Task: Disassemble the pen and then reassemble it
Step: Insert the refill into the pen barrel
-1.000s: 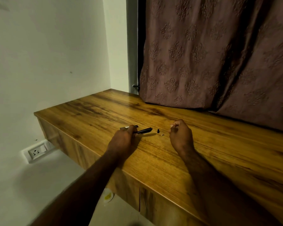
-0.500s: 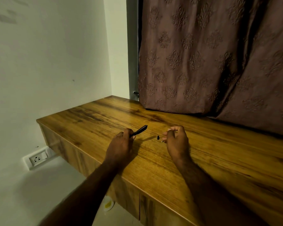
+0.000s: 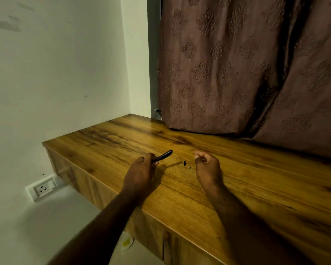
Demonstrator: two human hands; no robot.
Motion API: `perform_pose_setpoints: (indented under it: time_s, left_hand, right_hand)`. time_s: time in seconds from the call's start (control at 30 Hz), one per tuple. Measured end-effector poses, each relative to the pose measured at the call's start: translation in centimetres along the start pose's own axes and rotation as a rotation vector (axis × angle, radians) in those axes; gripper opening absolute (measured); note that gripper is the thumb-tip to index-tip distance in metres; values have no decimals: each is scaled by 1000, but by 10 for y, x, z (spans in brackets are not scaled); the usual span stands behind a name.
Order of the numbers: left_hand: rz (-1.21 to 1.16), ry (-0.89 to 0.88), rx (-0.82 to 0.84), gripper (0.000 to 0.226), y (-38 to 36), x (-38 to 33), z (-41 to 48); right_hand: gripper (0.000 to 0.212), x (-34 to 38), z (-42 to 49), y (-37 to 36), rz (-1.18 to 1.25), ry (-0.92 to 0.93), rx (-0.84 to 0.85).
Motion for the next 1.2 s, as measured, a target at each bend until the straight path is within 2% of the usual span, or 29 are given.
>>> perform_pose_setpoints:
  time_s: [0.1,0.23,0.3,0.37,0.4,0.47,0.6,0.77,0.83,1.1,1.13,1.2]
  left_hand:
    - [11,4,1,59,0,-1,0]
    - [24,11,23,66,-2,-1,1]
    - [44,-7,39,51,-6,-1,2]
    - [80,-27,45,25,-10,0,3]
    - [87,-32,48,18,-10,0,4]
    - [85,-48,46,19,-10,-1,3]
    - [63,-112,22,60,0,-19,-1]
    - [82,-97,71,68,-2,-20,0]
    - [77,-91,87,80,-5,-17,0]
    - [97,-74,76,36,-4,-17,1]
    - [98,-75,73,35,-4,-17,0]
    - [104,-83,75,49,-3,-17,1]
  right_hand:
    - [18,-8,-1,-6,178,-65,39]
    - [11,-10,-5,-24,498,-120,181]
    - [9,-7,-7,-34,621,-121,254]
    - [10,-6,-9,-39,680,-130,300]
    - [10,-5,-10,-41,691,-133,315]
    - [11,-4,-11,-43,682,-133,334]
    - [10,-5,-11,-45,623,-125,339]
    - [10,-6,-11,-46,578,-115,350]
    - [9,-5,-11,-47,562,-114,356]
    - [7,-4,-12,-47,535,-110,356]
    - [7,-3,-12,-47,531,-107,356]
    - [7,-3,-12,-47,514,-100,357]
Point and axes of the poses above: each hand's wrist, its own z-axis towards the middle knuckle, its own y-axis out of the back of the hand, x = y × z, the point moved 10 cm from there along z, towards the middle knuckle, and after that the axes turned 9 degrees about x, right-handed, at the moved point
